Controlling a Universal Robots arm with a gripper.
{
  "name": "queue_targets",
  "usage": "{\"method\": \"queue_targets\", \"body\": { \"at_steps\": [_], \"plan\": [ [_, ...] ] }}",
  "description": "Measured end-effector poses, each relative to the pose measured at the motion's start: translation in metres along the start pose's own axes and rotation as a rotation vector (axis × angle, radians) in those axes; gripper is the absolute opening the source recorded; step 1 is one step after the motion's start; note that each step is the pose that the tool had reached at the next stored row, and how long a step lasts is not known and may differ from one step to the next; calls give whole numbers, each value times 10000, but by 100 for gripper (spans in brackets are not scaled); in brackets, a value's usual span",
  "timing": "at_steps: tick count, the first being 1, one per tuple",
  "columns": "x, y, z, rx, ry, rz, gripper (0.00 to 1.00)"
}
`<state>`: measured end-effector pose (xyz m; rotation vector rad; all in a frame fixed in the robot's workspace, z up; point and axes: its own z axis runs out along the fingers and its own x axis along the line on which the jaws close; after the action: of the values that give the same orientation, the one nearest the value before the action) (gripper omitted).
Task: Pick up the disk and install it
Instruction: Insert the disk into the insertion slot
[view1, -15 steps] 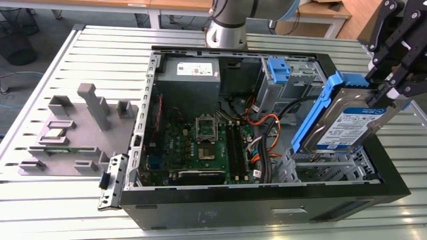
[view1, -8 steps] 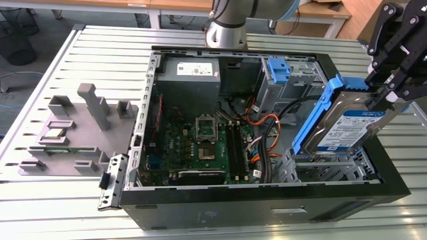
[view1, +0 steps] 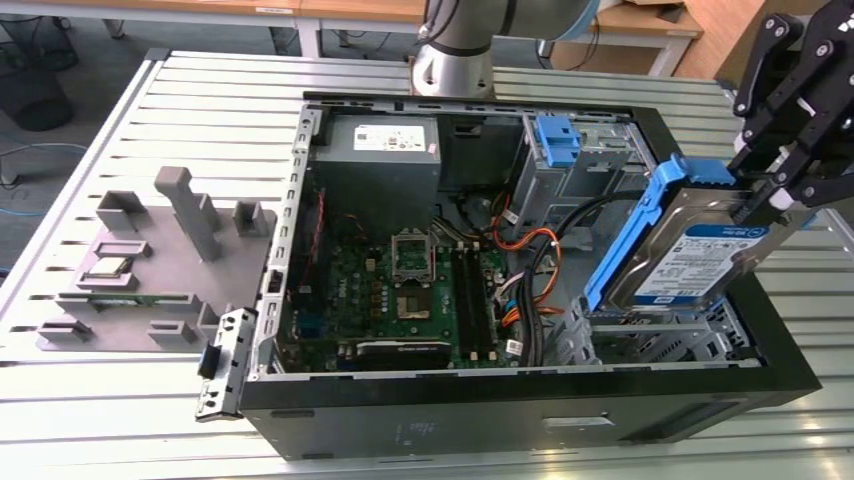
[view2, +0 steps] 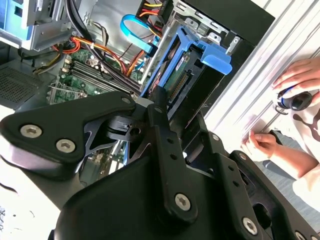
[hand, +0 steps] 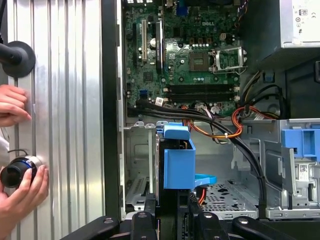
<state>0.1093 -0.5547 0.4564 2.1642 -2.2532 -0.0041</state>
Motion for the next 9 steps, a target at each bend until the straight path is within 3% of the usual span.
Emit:
{"method": "queue_targets", "body": {
  "at_steps": [9],
  "plan": [
    [0,-1,29,0,3,1,35]
  ]
}}
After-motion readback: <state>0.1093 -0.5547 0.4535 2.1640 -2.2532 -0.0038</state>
